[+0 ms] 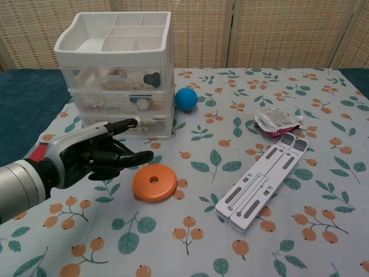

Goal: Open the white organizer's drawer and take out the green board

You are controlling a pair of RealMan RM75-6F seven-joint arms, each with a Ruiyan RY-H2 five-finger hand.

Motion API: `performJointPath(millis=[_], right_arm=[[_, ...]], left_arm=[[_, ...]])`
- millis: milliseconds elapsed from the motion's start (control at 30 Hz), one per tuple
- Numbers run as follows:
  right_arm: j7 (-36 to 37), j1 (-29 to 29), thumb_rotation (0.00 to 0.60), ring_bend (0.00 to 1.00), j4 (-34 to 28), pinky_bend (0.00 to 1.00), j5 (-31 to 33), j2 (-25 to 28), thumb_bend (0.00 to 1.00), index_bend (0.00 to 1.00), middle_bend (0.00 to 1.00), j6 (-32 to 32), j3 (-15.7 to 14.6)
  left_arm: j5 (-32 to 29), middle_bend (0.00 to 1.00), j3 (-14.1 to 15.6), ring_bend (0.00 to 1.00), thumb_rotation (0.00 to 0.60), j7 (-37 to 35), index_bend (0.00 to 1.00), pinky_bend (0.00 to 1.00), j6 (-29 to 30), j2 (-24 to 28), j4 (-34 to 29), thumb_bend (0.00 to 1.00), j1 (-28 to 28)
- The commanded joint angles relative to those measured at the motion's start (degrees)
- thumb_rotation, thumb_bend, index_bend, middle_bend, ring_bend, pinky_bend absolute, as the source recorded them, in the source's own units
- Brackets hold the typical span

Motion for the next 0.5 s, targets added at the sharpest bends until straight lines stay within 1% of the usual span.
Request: performJointPath(millis=[33,200,367,500], right_arm=[[-0.09,0.04,0.6,0.0,0.0,0.02,0.07,0.01,0.41,0.0,0.07,-0.28,-0.09],[-0.29,0.39,0.6,0.0,-0.06,0.02,0.05,-0.06,0.41,0.0,0.07,-0.65,0.11],[-0.56,0.53,0.6,0.0,-0.14,0.02,0.32,-0.08,0.41,0.0,0.07,-1.01,0.17],[-0.64,0.45,0.6,0.0,-0.14,0.02,0.53,-0.12,0.41,0.0,0.07,-1.02,0.17]], left_arm=[[-3.75,0.95,-1.71,1.0,0.6,-0.19,0.11,1.0,0.59,-2.78,1.25,0.21,0.46],[-8.57,0.95,-4.06,1.0,0.6,0.03,0.11,1.0,0.86,-5.62,2.35,0.22,0.7],[-11.42,0.95,-6.6,1.0,0.6,-1.52,0.11,1.0,2.73,-8.52,3.22,0.3,1.68],[-12.92,0.96,-7.98,1.0,0.6,-3.3,0.11,1.0,3.26,-10.12,3.68,0.32,2.51]])
